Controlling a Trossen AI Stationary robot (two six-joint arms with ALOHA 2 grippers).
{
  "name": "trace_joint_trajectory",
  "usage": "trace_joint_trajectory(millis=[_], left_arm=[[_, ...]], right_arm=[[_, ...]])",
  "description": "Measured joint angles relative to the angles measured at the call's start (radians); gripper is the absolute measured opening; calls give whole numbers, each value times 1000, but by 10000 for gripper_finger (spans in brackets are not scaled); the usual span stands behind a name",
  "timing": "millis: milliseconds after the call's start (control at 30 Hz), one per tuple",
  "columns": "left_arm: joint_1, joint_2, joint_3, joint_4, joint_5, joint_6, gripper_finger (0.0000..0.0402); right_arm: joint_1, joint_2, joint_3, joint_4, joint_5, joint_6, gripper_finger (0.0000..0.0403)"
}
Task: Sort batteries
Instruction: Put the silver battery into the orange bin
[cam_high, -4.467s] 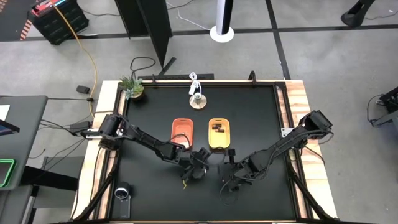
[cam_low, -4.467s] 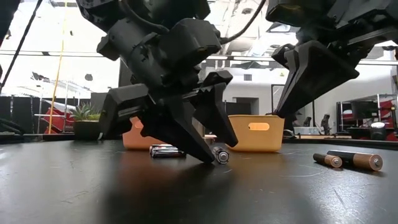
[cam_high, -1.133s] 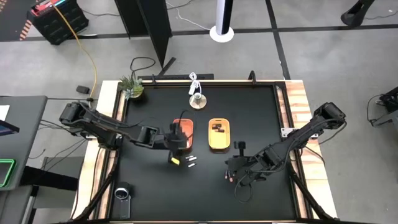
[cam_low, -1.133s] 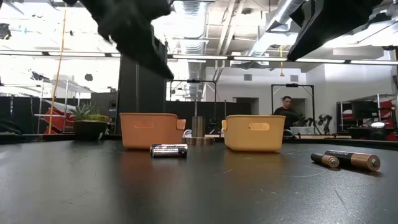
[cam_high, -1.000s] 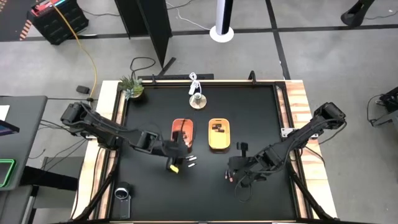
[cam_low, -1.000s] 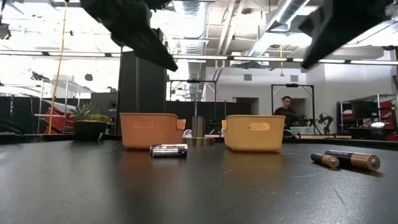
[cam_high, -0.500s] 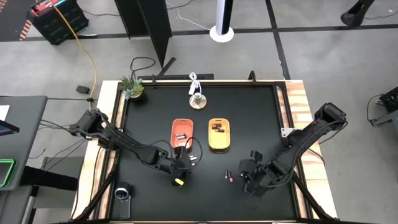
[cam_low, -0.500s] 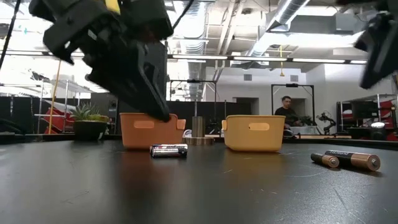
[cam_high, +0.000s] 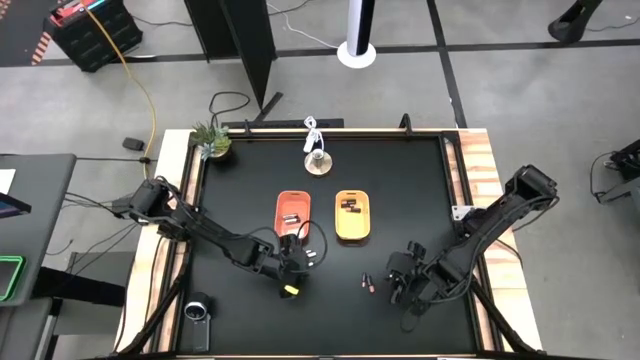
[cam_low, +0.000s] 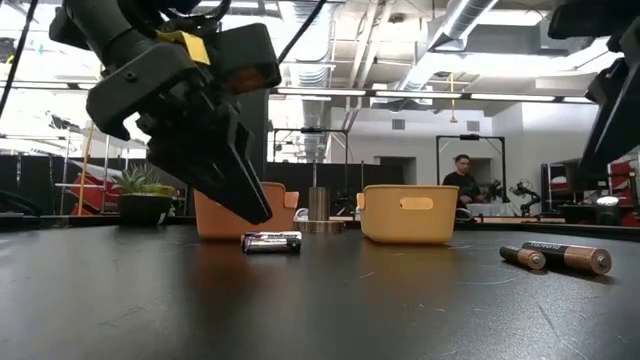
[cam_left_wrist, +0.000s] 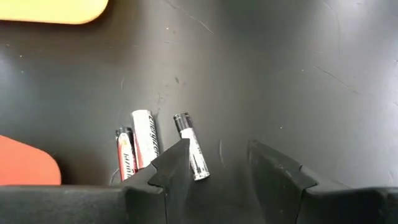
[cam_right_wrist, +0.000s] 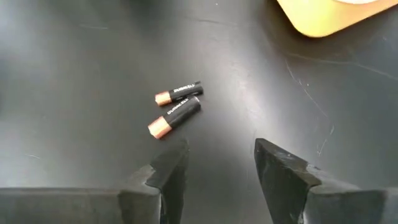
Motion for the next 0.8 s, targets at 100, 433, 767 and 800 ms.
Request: trace_joint_trajectory(millis=[100,433,767,800], left_arm=[[9,30,0,-14,17,-19,153],[22,98,57,-29,20,-25,149],[23,101,58,-44,29,-21,25],[23,100,58,-45,32,-19,19]], right_arm=[[-7,0,0,10,1,-11,196],[-19,0,0,30,4,-43,195],[-34,0,0,29,4,-76,195],[-34,0,0,31,4,-82,195]])
